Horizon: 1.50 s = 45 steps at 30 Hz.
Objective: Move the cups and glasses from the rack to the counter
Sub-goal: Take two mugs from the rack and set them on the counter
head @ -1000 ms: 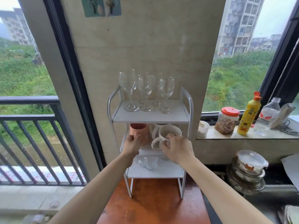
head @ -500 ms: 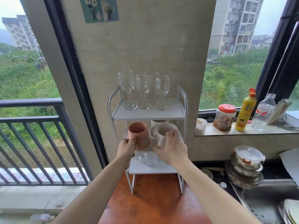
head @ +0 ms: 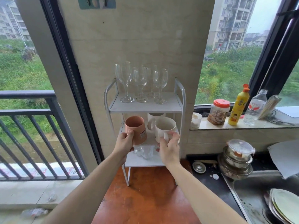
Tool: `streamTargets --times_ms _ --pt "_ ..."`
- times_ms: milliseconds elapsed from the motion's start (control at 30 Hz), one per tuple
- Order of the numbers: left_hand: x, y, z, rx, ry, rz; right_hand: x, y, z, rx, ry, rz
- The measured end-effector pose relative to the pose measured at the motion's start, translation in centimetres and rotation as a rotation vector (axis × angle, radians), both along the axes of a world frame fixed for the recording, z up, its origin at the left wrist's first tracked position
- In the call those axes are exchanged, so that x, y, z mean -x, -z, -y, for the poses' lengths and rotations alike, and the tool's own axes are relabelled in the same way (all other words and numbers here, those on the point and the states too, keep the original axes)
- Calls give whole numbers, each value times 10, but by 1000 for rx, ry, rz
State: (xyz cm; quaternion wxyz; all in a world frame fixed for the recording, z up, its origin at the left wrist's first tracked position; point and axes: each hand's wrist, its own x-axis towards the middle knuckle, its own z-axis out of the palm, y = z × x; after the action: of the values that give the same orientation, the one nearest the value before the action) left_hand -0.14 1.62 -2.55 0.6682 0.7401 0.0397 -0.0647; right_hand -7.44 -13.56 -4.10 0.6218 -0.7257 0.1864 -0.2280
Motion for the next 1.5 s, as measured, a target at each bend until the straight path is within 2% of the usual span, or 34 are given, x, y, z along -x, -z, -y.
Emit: streamTargets --times_ms 67,167,400,600,833,1067,1367,1500 --pt "5 -1 2 29 -12 0 -3 -2 2 -115 -2 -49" --pt "17 -1 6 97 -84 -13 -2 -4 8 -185 52 -103" --pt "56 21 7 223 -280 -35 24 15 13 -136 174 -114" --pt "84 41 9 293 -284 -85 65 38 25 -220 276 -122" --pt "121 75 60 183 -71 -142 145 69 79 -150 511 -153" --pt "188 84 177 43 273 -125 268 79 156 -143 907 -191" --pt "382 62 348 120 728 -85 486 68 252 -186 1293 -63" --pt "495 60 420 140 867 -153 603 67 294 -188 1387 -40"
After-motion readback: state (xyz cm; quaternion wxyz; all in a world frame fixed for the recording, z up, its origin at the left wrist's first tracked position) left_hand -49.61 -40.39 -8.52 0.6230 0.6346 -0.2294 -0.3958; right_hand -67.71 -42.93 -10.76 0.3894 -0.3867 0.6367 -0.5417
